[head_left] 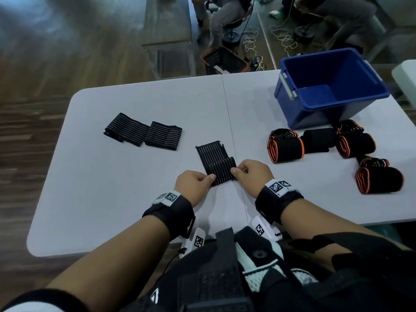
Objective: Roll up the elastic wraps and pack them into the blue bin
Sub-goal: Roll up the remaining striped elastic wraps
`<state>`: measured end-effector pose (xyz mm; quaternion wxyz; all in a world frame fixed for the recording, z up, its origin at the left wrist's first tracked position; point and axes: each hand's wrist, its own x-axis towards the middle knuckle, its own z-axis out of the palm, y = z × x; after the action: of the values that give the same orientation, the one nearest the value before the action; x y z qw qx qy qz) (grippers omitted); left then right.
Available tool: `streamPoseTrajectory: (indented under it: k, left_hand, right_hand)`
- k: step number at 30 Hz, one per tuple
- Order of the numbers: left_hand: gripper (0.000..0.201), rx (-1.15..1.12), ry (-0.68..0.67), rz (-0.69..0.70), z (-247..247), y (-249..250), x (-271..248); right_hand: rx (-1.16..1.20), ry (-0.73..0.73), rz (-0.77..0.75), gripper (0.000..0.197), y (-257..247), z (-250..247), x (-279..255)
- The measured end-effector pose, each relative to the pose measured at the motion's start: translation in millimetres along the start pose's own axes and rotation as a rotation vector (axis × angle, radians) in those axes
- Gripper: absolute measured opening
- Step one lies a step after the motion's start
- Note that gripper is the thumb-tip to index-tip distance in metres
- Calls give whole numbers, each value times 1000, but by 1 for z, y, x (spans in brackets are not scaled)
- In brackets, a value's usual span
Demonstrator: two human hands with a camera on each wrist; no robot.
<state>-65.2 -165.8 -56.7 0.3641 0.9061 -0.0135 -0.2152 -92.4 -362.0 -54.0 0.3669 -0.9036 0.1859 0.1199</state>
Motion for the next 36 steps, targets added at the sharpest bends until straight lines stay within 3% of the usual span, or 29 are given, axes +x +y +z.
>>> streamPoseTrajectory:
  k: [6, 12, 18, 25, 32, 36]
  left_hand:
    - [47, -6, -32, -92, -8, -1, 9]
    - [29, 55, 50, -45, -14, 3, 7]
    - [51, 95, 71, 111, -17, 3, 10]
    - [81, 6, 17, 164, -14, 8, 2]
    - [58, -32, -16, 200, -9, 11, -2]
    - [58, -50, -75, 220, -4, 16, -2]
  right_hand:
    - [27, 18, 32, 37, -11, 0, 4]
    - [278, -20, 102, 31, -15, 1, 7]
    - [607, -138, 103, 63, -27, 3, 4]
    - [565, -222, -84, 71, -29, 4, 3]
    - [575, -116, -117, 69, -21, 0, -4]
    - [538, -112, -113, 75, -9, -3, -7]
